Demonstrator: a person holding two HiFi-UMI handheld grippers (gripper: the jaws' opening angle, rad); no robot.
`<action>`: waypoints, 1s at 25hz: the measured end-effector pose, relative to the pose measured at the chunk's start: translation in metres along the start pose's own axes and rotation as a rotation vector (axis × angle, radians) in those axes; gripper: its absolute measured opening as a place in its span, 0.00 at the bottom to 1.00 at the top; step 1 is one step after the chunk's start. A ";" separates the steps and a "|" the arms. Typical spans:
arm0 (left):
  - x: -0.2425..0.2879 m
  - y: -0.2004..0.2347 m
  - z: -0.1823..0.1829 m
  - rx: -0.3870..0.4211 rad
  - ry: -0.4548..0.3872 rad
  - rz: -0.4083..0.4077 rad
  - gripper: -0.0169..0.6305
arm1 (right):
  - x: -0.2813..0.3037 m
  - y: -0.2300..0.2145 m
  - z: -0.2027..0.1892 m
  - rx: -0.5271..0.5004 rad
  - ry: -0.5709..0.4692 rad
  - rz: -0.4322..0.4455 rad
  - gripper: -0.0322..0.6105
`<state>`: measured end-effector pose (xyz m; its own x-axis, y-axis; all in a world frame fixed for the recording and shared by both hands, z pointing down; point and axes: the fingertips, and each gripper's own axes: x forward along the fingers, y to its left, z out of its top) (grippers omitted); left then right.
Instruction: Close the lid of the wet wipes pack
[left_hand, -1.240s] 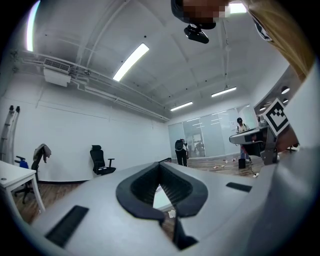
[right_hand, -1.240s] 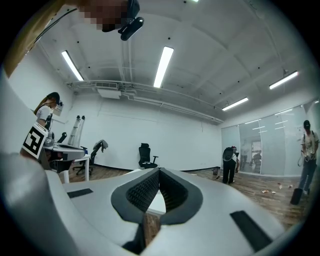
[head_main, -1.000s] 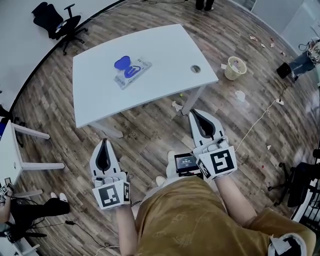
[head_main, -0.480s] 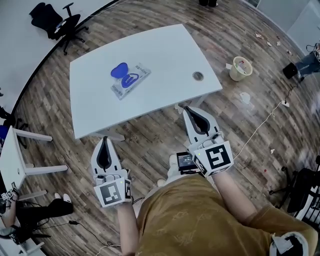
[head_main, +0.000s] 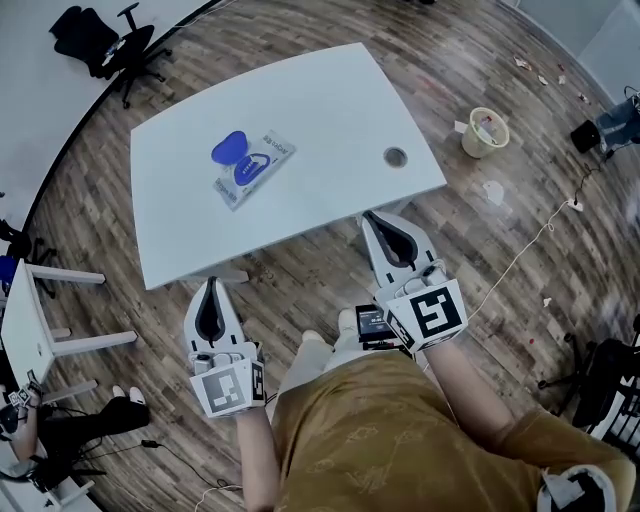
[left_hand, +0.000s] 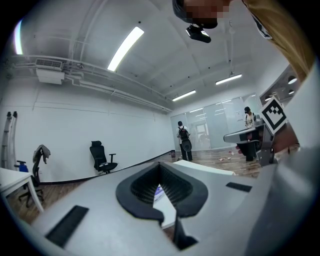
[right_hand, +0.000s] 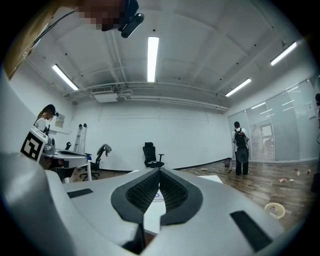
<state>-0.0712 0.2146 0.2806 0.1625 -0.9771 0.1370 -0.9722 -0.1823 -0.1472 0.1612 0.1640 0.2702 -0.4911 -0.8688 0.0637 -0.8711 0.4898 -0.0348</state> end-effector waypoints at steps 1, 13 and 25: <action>0.002 0.002 -0.001 -0.001 0.002 0.002 0.01 | 0.002 0.000 -0.001 -0.001 0.004 -0.001 0.06; 0.060 0.031 -0.006 -0.019 -0.002 -0.016 0.01 | 0.055 -0.009 -0.003 -0.010 0.016 -0.024 0.06; 0.142 0.085 -0.024 -0.043 0.041 -0.067 0.01 | 0.149 -0.015 -0.002 -0.032 0.048 -0.059 0.06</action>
<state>-0.1349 0.0626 0.3107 0.2211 -0.9576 0.1849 -0.9659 -0.2412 -0.0940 0.1009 0.0279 0.2818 -0.4380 -0.8919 0.1124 -0.8975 0.4410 0.0025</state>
